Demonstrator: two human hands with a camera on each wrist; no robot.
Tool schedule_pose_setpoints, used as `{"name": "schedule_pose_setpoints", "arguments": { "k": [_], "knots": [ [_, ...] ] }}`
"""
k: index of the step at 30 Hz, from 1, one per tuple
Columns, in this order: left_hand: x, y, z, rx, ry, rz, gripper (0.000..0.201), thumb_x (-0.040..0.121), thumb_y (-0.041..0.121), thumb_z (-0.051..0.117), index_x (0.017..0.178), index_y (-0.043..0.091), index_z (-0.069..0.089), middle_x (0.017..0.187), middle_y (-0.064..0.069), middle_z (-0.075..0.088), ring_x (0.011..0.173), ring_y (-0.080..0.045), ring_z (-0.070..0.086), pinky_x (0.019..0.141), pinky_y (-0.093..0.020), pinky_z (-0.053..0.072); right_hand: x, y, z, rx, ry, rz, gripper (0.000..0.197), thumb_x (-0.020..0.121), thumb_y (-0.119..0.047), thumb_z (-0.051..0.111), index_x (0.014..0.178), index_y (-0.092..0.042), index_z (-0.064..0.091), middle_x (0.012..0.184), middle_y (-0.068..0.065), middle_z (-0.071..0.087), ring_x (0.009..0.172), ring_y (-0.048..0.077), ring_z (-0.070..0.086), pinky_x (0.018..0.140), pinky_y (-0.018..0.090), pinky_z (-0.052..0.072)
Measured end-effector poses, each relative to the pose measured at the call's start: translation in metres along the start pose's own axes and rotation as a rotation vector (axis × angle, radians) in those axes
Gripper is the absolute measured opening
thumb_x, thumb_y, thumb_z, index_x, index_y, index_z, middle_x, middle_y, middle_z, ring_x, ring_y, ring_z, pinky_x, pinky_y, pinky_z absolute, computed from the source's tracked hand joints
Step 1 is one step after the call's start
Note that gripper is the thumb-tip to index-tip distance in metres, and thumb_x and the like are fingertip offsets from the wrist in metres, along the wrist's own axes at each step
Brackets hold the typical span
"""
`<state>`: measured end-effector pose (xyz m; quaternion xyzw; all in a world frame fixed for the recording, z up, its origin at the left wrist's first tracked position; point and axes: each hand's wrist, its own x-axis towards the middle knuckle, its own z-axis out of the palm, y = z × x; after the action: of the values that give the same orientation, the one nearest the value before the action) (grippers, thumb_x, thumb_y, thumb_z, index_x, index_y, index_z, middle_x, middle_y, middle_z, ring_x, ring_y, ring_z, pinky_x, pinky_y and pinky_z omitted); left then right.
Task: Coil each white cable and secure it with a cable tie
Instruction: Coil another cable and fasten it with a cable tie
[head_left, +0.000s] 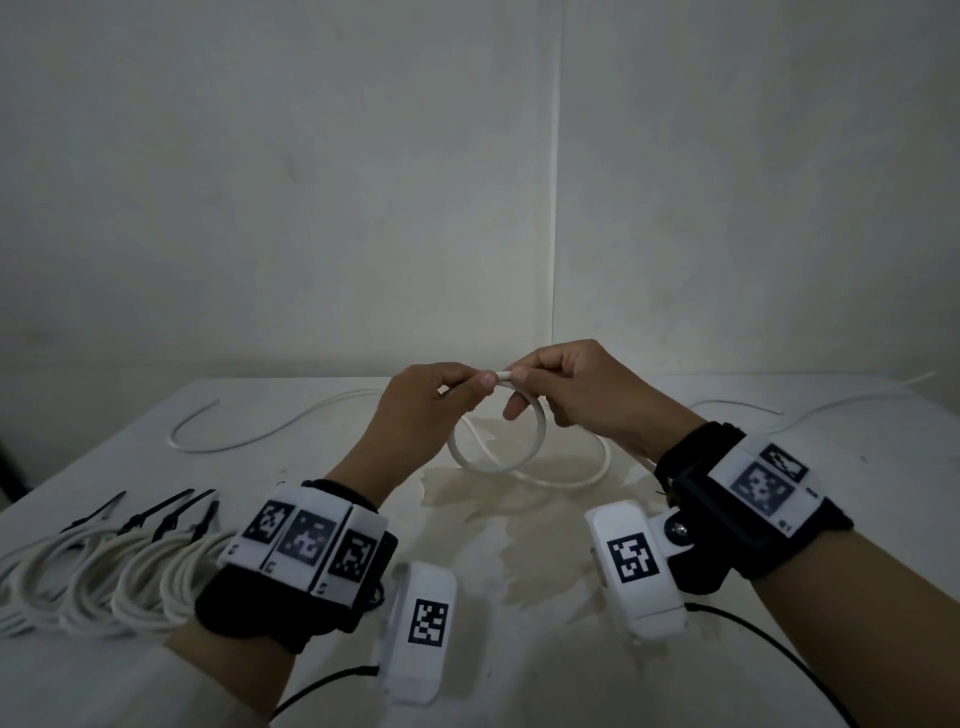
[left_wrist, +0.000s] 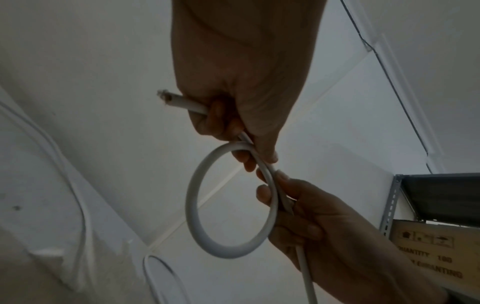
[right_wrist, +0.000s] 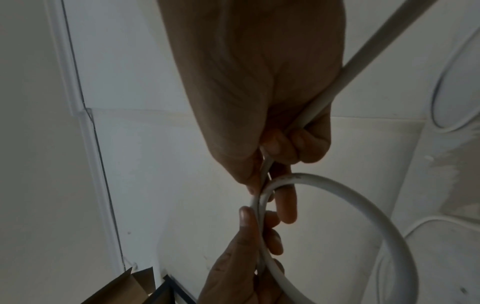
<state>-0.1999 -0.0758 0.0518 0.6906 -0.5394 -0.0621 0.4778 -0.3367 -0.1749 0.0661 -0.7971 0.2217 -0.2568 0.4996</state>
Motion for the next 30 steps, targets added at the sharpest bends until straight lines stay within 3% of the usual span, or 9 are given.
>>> {"name": "schedule_pose_setpoints", "arguments": {
  "k": [5,8,10,12,16,19,24,27,30],
  "knots": [
    [-0.002,-0.003,0.002,0.011,-0.010,-0.047,0.018,0.087,0.033,0.059,0.082,0.020,0.071,0.070,0.013,0.060,0.062,-0.001,0.050,0.058,-0.010,0.034,-0.001,0.004,0.004,-0.021,-0.002,0.033,0.018,0.093,-0.017,0.051,0.088,-0.007,0.065,0.067,0.001,0.070,0.041,0.006,0.048,0.052,0.022,0.040],
    [-0.002,-0.003,-0.001,0.010,-0.029,-0.078,0.020,0.088,0.032,0.058,0.084,0.017,0.071,0.070,0.009,0.060,0.063,-0.005,0.050,0.058,-0.011,0.036,-0.001,0.006,0.005,-0.028,-0.004,0.032,0.018,0.094,-0.015,0.049,0.086,-0.008,0.063,0.068,0.002,0.070,0.042,0.006,0.052,0.047,0.016,0.041],
    [-0.002,-0.004,-0.005,-0.007,-0.061,-0.149,0.025,0.093,0.026,0.050,0.084,0.010,0.068,0.068,0.005,0.058,0.062,-0.010,0.051,0.052,-0.011,0.039,-0.001,0.007,0.003,-0.031,0.007,0.034,0.017,0.094,-0.013,0.048,0.085,-0.007,0.062,0.070,0.003,0.070,0.042,0.007,0.054,0.045,0.015,0.041],
    [-0.003,-0.005,-0.012,-0.035,-0.098,-0.224,0.025,0.095,0.019,0.045,0.084,0.010,0.066,0.069,0.002,0.058,0.056,-0.004,0.054,0.044,-0.007,0.037,-0.001,0.009,0.001,-0.027,0.005,0.045,0.017,0.094,-0.012,0.048,0.085,-0.007,0.062,0.073,0.005,0.071,0.043,0.008,0.057,0.045,0.015,0.042],
    [-0.005,-0.006,-0.021,-0.212,-0.175,-0.340,0.024,0.094,0.012,0.047,0.083,0.004,0.067,0.072,-0.005,0.062,0.059,-0.004,0.061,0.061,-0.015,0.052,-0.002,0.010,0.002,-0.009,-0.020,0.064,0.017,0.094,-0.011,0.047,0.088,-0.003,0.061,0.080,0.008,0.071,0.046,0.008,0.061,0.046,0.015,0.045],
    [-0.009,0.000,-0.027,-0.487,-0.242,-0.493,0.021,0.093,0.007,0.048,0.084,0.003,0.067,0.072,-0.005,0.063,0.058,-0.006,0.061,0.059,-0.018,0.054,-0.003,0.011,0.002,-0.022,-0.009,0.049,0.017,0.095,-0.009,0.047,0.092,0.000,0.061,0.083,0.009,0.070,0.045,0.008,0.060,0.046,0.015,0.044],
    [-0.014,0.001,-0.026,-0.603,-0.335,-0.503,0.015,0.083,0.020,0.056,0.092,0.015,0.068,0.088,-0.001,0.069,0.084,-0.016,0.064,0.080,-0.035,0.051,-0.004,0.008,-0.001,-0.031,0.052,-0.001,0.016,0.094,-0.008,0.048,0.084,-0.006,0.061,0.079,0.006,0.070,0.044,0.008,0.060,0.045,0.016,0.045],
    [-0.020,0.002,-0.016,-0.783,-0.341,-0.521,0.021,0.071,0.022,0.059,0.088,0.010,0.061,0.078,-0.002,0.071,0.074,-0.016,0.069,0.071,-0.037,0.058,-0.004,0.006,-0.001,-0.048,0.060,-0.023,0.017,0.093,-0.009,0.049,0.082,-0.008,0.061,0.078,0.006,0.070,0.044,0.009,0.060,0.045,0.016,0.044],
    [-0.021,0.005,-0.006,-0.726,-0.290,-0.459,0.012,0.079,0.017,0.059,0.086,0.007,0.060,0.061,0.000,0.061,0.055,-0.009,0.060,0.062,-0.030,0.059,-0.007,0.007,0.001,-0.050,0.064,-0.020,0.016,0.093,-0.008,0.049,0.085,-0.005,0.062,0.076,0.006,0.070,0.044,0.010,0.060,0.044,0.016,0.043]
  ]
}}
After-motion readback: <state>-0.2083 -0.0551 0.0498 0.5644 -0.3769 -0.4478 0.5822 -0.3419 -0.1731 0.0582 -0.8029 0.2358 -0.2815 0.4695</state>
